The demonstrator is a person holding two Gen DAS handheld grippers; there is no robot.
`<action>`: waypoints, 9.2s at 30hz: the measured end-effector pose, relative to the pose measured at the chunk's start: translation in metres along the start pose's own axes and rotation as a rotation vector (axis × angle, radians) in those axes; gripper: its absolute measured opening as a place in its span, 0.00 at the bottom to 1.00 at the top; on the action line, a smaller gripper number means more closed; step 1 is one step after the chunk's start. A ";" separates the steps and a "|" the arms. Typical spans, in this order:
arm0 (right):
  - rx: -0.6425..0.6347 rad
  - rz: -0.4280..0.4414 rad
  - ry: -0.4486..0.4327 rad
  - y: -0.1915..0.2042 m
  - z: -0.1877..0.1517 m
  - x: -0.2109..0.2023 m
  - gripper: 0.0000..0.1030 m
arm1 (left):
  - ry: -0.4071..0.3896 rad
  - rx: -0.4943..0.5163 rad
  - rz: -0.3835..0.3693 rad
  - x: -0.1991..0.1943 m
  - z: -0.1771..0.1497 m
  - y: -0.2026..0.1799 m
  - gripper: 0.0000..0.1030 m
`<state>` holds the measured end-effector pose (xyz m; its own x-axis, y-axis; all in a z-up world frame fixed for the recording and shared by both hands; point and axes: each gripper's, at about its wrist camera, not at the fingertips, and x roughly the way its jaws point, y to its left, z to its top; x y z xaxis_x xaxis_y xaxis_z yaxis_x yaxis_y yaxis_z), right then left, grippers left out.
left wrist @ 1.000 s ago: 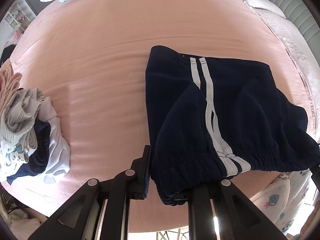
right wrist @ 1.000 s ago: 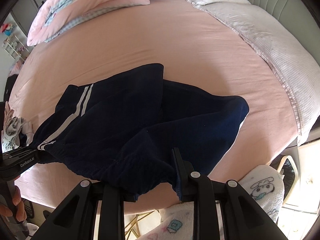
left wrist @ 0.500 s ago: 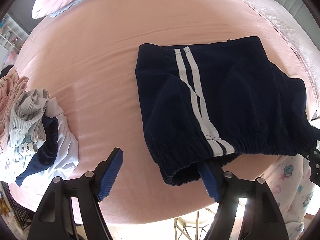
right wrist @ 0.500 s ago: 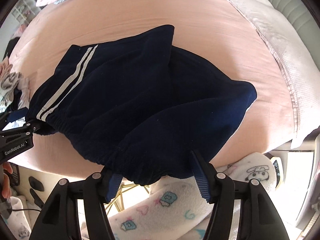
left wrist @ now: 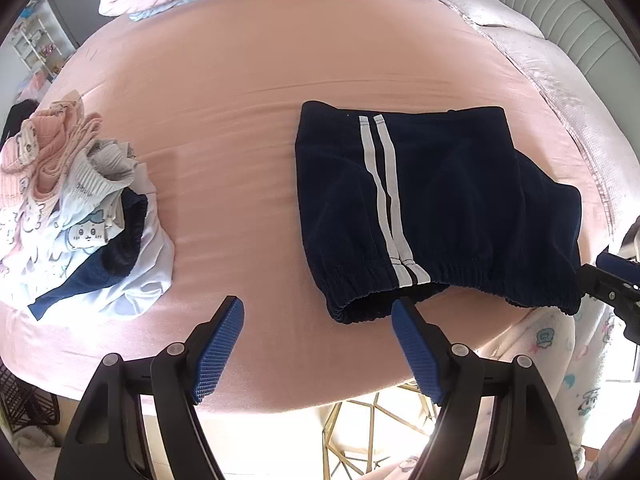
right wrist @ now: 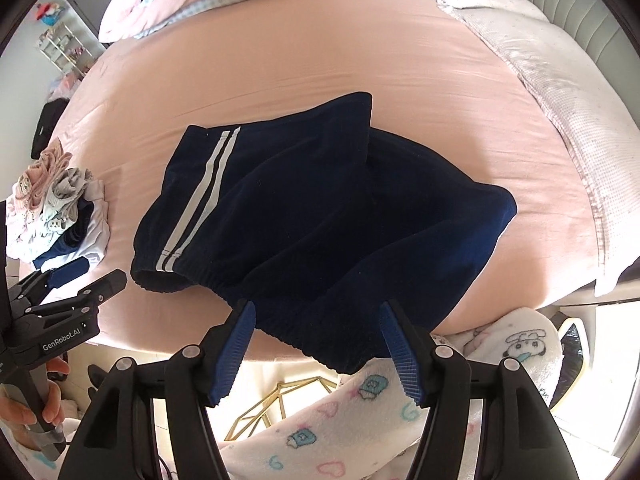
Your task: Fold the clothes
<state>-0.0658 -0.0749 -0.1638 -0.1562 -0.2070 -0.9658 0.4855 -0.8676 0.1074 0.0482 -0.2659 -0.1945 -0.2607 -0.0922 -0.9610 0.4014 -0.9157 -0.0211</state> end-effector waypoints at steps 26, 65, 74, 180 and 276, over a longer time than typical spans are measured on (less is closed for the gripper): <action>-0.204 -0.099 0.056 0.087 0.063 0.048 0.63 | 0.089 -0.142 -0.078 0.045 -0.008 0.038 0.73; -0.667 0.267 0.037 0.064 0.144 0.073 0.63 | 0.010 -0.806 -0.554 0.051 -0.032 0.021 0.73; -0.671 0.222 0.075 0.059 0.152 0.100 0.63 | 0.018 -0.842 -0.508 0.074 -0.017 0.018 0.71; -0.252 0.542 0.068 0.139 0.170 0.122 0.06 | 0.065 -0.551 -0.297 0.051 0.029 0.066 0.07; -0.158 0.321 -0.001 0.048 0.135 0.036 0.77 | 0.004 -0.183 -0.218 0.011 0.112 0.071 0.91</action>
<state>-0.1646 -0.1851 -0.1616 0.0248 -0.4585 -0.8884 0.6373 -0.6774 0.3674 -0.0245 -0.3757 -0.1757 -0.3547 0.1009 -0.9295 0.4880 -0.8280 -0.2762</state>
